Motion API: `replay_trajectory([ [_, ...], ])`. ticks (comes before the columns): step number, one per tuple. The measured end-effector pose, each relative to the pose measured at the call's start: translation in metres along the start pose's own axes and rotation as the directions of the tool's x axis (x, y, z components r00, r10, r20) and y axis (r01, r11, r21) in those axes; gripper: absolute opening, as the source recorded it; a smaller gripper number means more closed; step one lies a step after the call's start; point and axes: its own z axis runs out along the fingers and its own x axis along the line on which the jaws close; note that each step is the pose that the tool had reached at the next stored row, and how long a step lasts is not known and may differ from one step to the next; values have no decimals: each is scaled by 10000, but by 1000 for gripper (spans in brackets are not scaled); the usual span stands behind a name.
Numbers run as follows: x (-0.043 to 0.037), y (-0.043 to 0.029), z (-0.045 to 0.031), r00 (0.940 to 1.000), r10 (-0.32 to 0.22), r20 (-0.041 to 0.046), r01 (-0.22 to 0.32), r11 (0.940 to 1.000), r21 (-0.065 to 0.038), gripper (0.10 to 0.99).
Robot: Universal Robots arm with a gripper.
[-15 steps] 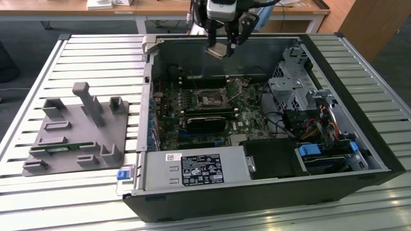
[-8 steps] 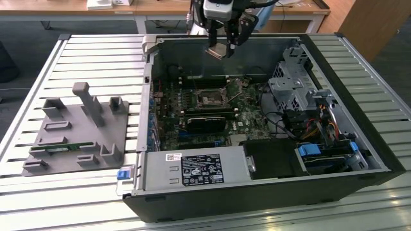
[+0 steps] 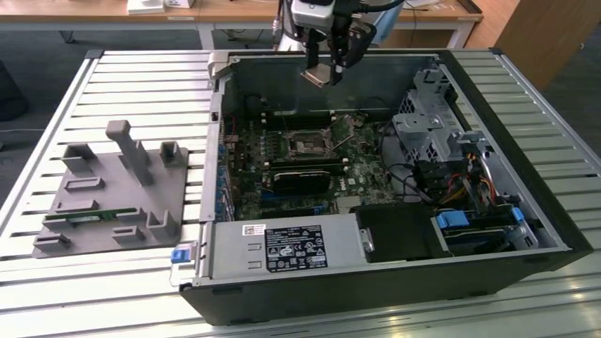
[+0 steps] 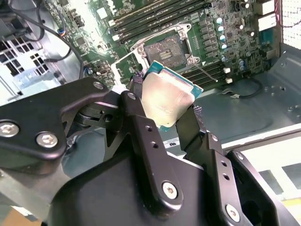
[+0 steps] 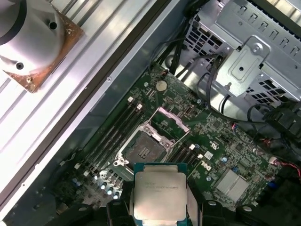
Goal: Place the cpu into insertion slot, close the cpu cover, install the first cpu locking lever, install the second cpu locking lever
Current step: 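Place the cpu into insertion slot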
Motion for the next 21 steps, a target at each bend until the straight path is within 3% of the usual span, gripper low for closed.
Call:
replay_trajectory([
  [10,0,0,5,9931,1161,155,-1162,9932,60,533],
  [21,0,0,12,9709,2381,264,-2384,9711,73,533],
])
